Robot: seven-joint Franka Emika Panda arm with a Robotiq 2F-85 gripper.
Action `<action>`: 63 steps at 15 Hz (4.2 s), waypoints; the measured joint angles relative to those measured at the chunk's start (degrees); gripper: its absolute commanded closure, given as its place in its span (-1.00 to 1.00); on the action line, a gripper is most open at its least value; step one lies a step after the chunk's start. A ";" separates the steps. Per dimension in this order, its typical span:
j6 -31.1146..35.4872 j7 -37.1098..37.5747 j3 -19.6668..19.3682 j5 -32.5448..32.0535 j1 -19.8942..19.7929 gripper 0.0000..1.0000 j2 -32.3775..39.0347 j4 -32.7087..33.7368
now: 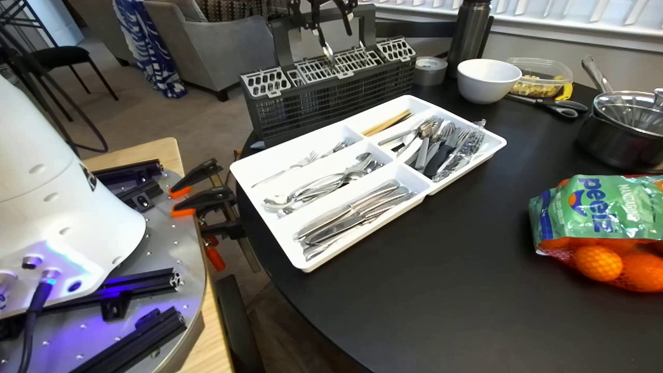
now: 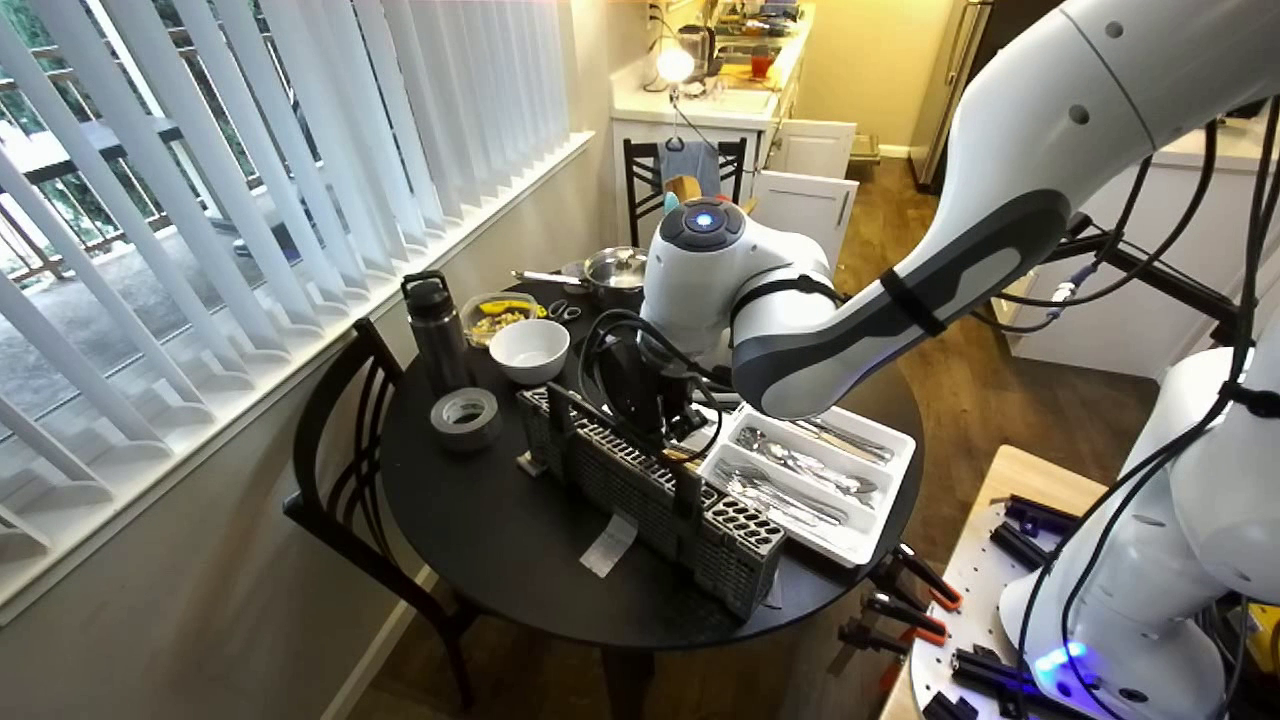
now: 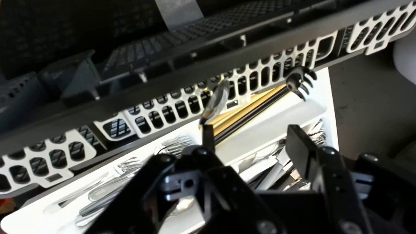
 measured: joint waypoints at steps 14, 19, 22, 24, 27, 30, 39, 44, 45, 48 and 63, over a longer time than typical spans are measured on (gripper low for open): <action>-1.32 1.80 0.24 7.07 1.21 -0.47 2.46 -0.06; -1.04 1.49 0.22 7.07 1.62 0.19 3.44 -0.06; -0.58 1.31 0.18 7.02 1.72 0.56 3.43 -0.04; 0.20 1.09 -0.04 7.00 1.72 0.80 3.38 0.07; 1.18 0.79 -0.45 6.94 1.72 0.96 3.36 0.38; 2.93 0.78 -0.96 6.71 1.71 0.94 3.09 0.66; 4.20 1.04 -1.10 3.01 1.72 0.94 -1.55 -0.37; 3.33 1.51 -0.69 4.19 1.42 0.94 -6.60 -1.81; 3.02 1.51 -0.66 4.59 1.29 0.94 -7.79 -2.11; 2.20 1.51 -0.38 5.69 0.89 0.94 -11.32 -3.13; 2.64 1.51 5.80 7.46 -6.64 0.95 -17.01 -5.10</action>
